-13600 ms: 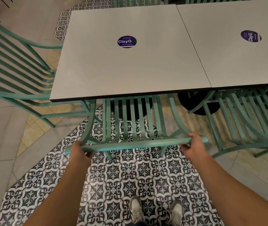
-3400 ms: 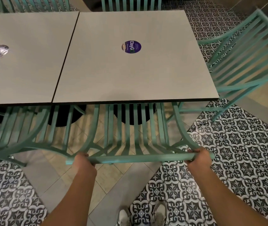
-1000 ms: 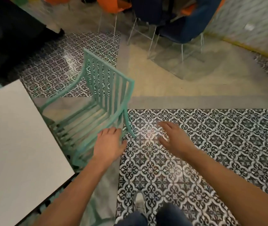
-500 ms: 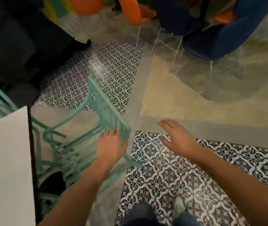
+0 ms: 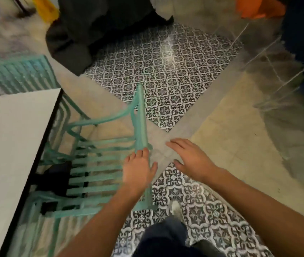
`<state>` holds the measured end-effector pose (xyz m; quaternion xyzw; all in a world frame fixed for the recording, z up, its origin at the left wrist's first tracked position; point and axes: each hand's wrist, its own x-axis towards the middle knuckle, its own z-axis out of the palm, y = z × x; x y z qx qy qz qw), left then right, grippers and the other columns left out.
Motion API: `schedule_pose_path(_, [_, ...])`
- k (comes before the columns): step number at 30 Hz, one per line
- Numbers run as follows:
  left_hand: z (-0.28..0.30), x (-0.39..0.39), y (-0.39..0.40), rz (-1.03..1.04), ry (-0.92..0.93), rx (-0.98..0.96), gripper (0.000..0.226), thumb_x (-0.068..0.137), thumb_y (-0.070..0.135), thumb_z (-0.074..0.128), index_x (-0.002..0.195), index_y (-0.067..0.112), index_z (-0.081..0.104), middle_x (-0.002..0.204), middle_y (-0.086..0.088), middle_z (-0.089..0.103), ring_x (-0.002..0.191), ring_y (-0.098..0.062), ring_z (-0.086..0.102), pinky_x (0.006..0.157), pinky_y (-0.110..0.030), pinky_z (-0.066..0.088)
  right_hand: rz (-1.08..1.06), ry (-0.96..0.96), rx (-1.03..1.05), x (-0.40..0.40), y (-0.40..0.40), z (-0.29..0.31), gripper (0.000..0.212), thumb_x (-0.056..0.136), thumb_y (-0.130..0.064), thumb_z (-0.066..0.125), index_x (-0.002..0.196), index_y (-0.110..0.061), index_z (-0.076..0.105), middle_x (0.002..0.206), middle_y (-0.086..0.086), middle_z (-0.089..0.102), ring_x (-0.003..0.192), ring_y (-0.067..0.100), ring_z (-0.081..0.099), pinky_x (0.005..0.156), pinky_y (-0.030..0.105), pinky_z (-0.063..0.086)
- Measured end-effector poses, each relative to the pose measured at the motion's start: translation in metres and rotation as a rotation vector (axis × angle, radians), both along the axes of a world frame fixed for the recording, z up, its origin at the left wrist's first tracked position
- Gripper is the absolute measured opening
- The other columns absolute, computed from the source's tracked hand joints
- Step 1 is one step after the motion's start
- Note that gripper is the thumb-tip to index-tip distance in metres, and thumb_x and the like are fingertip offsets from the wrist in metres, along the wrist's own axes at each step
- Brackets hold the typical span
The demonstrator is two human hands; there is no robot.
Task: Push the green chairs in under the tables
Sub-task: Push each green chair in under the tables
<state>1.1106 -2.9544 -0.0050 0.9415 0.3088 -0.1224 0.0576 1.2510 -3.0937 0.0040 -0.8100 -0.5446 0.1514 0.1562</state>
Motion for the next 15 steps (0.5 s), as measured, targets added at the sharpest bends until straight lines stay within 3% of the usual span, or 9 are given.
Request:
schedule_pose_path(7, [-0.007,0.037,0.018,0.233,0.084,-0.064,0.054,0.097,0.045,0.037,0.142,0.015,0.034,0.132,-0.009,0.056,0.119,-0.029,0.052,0.100,-0.040,0.037,0.396,-0.020,-0.022,0.069,0.108,-0.001,0.064,0.090,-0.021,0.058,0.149,-0.021,0.032,0.153,-0.001,0.034,0.142,0.020,0.024,0.115,0.025,0.005])
schedule_pose_path(11, [-0.018,0.053,0.032,0.480,0.098,-0.164,0.044,0.095,0.045,0.041,0.130,0.019,0.046,0.126,-0.005,0.060,0.114,-0.027,0.055,0.095,-0.038,0.040,0.717,-0.088,-0.063,0.109,0.190,-0.016,0.062,0.092,-0.032,0.054,0.148,-0.017,0.033,0.152,0.003,0.035,0.144,0.021,0.022,0.118,0.033,0.013])
schedule_pose_path(15, [-0.031,0.068,0.031,0.780,0.112,-0.253,0.038,0.092,0.046,0.045,0.116,0.018,0.052,0.115,-0.009,0.063,0.105,-0.031,0.059,0.087,-0.038,0.047,0.977,-0.150,-0.178,0.140,0.256,-0.038,0.064,0.092,-0.049,0.050,0.148,-0.025,0.031,0.155,-0.003,0.027,0.146,0.018,0.012,0.119,0.036,0.013])
